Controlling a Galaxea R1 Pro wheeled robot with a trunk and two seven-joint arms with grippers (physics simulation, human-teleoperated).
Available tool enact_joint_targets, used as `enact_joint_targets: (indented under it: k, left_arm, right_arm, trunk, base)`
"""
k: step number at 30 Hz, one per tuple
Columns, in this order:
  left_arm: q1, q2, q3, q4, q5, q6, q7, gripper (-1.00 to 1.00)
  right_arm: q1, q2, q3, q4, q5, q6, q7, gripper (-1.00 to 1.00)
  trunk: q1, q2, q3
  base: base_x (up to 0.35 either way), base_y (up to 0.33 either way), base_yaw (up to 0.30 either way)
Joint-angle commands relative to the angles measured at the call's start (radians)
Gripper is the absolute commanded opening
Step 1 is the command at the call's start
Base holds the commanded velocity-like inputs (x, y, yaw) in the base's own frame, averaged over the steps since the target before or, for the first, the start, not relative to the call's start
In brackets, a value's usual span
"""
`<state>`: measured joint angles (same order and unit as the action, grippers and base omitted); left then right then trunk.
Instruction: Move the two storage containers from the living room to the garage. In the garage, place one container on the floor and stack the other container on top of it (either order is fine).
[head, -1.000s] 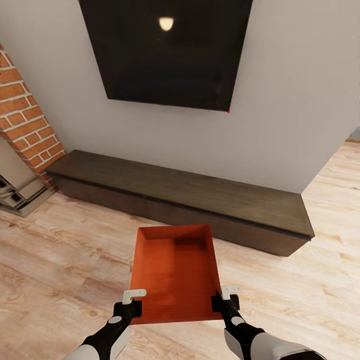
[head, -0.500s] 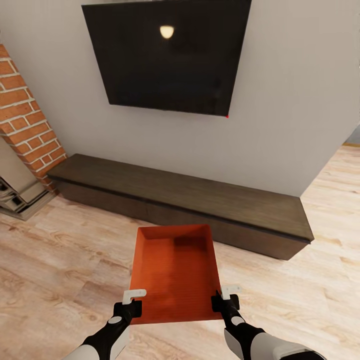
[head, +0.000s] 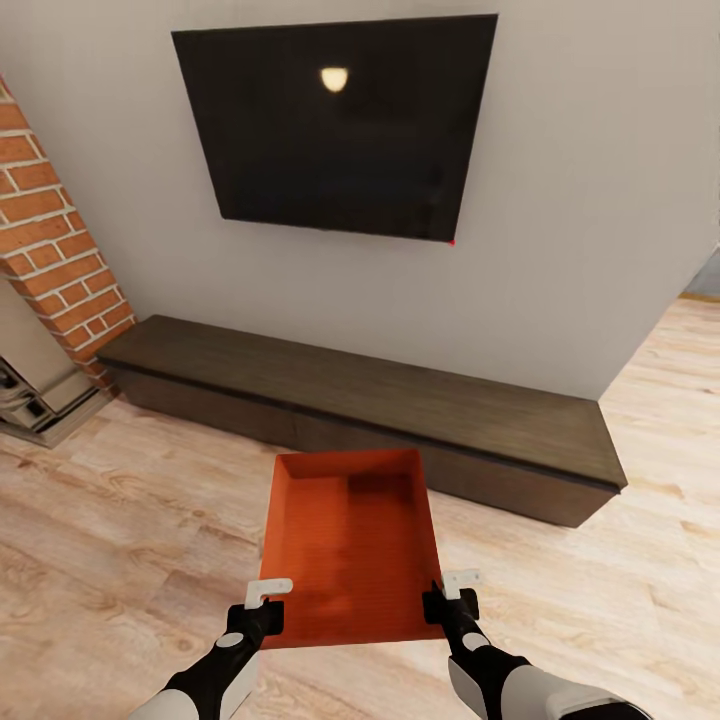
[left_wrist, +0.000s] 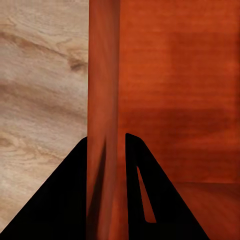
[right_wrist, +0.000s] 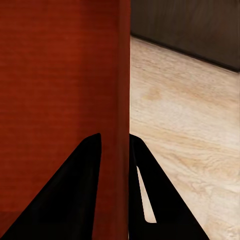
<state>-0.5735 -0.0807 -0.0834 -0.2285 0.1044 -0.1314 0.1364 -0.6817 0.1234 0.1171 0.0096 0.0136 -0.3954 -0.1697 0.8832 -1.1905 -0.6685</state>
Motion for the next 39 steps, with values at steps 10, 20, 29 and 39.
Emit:
enact_joint_targets:
  k: [10,20,29,39]
  left_arm:
    - [0.0,0.002,-0.013,-0.002,0.004,-0.004,0.012,-1.0]
    - [0.0,0.002,-0.013,-0.002,0.005,-0.004,0.012,-1.0]
    - [0.0,0.002,-0.013,-0.002,0.005,-0.004,0.014,-1.0]
    - [0.0,0.002,-0.013,-0.002,0.005,-0.004,0.014,-1.0]
  right_arm:
    - [-0.001,0.001,-0.051,0.001,0.026,0.004,-0.004,-1.0]
    - [-0.001,0.001,-0.051,0.001,0.026,0.004,-0.004,-1.0]
    - [-0.001,0.001,-0.051,0.001,0.026,0.004,-0.004,-1.0]
    - [-0.001,0.001,-0.051,0.001,0.026,0.004,-0.004,-1.0]
  trunk:
    - [0.0,0.0,0.016]
    - [0.0,0.0,0.032]
    - [0.0,0.0,0.047]
    - [0.0,0.0,0.063]
  base:
    - [0.0,0.0,0.0]
    - [0.0,0.0,0.0]
    - [0.0,0.0,0.0]
    - [0.0,0.0,0.0]
